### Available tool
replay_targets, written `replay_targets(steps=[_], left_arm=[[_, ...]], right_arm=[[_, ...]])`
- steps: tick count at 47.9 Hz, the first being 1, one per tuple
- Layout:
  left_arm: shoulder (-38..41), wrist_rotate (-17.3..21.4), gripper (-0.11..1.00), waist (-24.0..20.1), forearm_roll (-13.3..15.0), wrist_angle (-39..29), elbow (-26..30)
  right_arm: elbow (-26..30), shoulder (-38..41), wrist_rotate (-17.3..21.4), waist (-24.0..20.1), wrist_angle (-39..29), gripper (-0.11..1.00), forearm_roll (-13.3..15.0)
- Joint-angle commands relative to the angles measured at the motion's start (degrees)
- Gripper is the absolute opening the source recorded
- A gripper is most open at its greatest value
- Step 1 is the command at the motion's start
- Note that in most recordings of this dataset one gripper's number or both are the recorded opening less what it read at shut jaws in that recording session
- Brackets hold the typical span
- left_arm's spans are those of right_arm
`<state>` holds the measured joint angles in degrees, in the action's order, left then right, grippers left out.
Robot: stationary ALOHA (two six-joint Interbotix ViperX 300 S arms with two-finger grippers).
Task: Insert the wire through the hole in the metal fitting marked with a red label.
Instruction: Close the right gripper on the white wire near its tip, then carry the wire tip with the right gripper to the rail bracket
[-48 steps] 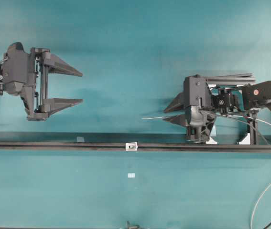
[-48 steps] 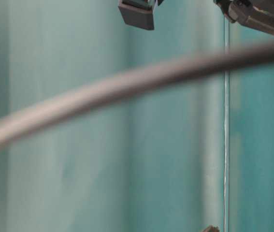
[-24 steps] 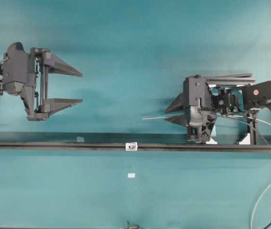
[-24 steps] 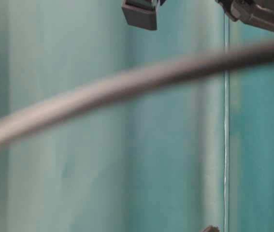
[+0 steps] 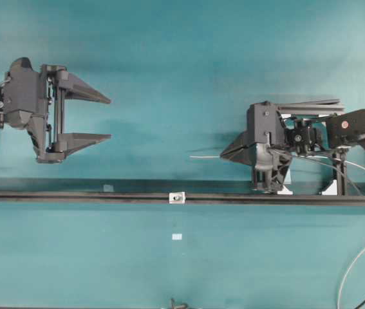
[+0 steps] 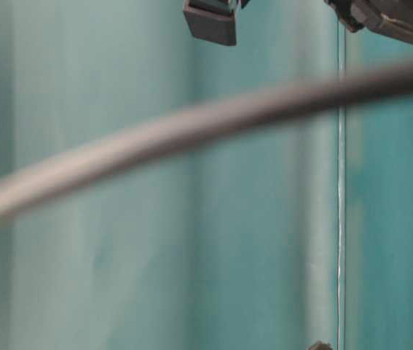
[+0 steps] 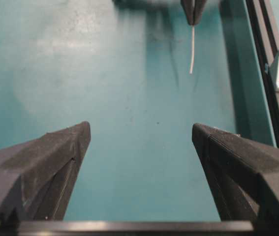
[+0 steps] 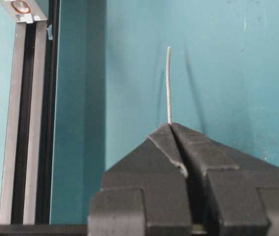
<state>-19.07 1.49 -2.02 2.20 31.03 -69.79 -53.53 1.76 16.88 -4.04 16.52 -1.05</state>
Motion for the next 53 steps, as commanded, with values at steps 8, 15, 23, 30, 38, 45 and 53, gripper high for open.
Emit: replay_targets(steps=[8, 15, 23, 30, 38, 45, 53], left_arm=[[-0.26, 0.0, 0.69, 0.09, 0.09, 0.35, 0.35], [-0.79, 0.0, 0.69, 0.09, 0.18, 0.18, 0.35], [-2.29, -0.09, 0.69, 0.09, 0.18, -1.85, 0.97], [-3.69, -0.09, 0.7, 0.09, 0.26, -4.22, 2.29], [-5.27, -0.26, 0.7, 0.09, 0.26, -7.29, 3.69], [-5.8, -1.14, 0.7, 0.09, 0.44, -8.0, 3.78], [-5.36, -3.78, 0.7, 0.26, 0.44, -7.65, 3.08]], right_arm=[[0.53, -0.88, -0.09, 0.0, 0.26, -0.01, 0.0], [0.44, -2.81, -0.44, 0.62, -0.44, -0.01, 0.09], [0.09, -7.38, -0.44, 1.41, -3.16, -0.01, 0.7], [-0.7, -12.48, -0.53, 2.02, -5.8, -0.01, 1.32], [-2.29, -18.02, -0.53, 2.64, -7.03, -0.01, 1.23], [-4.13, -22.5, -0.26, 2.64, -7.29, -0.01, 1.23], [-5.98, -24.61, 0.26, 2.64, -6.77, -0.01, 0.18]])
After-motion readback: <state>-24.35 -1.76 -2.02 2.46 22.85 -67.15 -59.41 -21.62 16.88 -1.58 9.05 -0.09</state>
